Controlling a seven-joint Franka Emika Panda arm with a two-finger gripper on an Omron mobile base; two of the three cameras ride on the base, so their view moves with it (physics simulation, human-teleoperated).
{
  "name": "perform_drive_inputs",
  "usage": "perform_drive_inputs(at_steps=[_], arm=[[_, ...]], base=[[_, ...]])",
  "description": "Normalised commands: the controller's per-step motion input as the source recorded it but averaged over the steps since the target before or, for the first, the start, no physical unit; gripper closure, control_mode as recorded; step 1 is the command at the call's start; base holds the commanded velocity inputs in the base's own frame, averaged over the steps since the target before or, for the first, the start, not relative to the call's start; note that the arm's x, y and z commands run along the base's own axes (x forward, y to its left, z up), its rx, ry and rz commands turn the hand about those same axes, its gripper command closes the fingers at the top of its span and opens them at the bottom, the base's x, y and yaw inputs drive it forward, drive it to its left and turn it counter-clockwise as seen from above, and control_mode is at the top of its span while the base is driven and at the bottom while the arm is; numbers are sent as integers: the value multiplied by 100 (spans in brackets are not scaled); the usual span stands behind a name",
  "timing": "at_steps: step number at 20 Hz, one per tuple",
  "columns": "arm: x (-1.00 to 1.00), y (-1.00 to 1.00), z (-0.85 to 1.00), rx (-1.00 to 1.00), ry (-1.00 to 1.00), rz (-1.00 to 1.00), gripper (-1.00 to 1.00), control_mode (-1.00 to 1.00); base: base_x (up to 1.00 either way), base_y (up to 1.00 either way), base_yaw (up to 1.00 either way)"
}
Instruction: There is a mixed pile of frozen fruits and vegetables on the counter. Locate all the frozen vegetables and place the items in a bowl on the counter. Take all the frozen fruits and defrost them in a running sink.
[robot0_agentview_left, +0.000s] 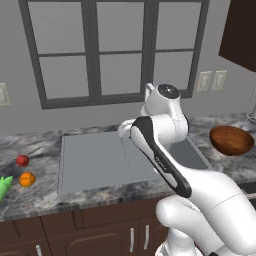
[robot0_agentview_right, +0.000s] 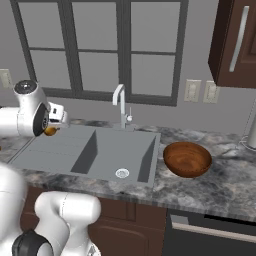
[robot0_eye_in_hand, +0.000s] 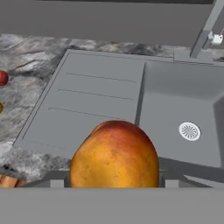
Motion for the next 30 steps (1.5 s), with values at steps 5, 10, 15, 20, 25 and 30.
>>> perform_drive_inputs(at_steps=[5,10,15,20,25,30], arm=[[0,-29,0,0,-1,-5,100,-100],[10,-17,-16,0,0,-1,100,-100],[10,-33,-20,0,0,0,100,-100],[10,-36,-22,0,0,0,100,-100],[11,-32,-22,0,0,0,100,-100],[14,-31,-10,0,0,-1,100,-100]], base=[[0,0,0],[0,0,0],[0,0,0],[0,0,0],[0,0,0],[0,0,0]])
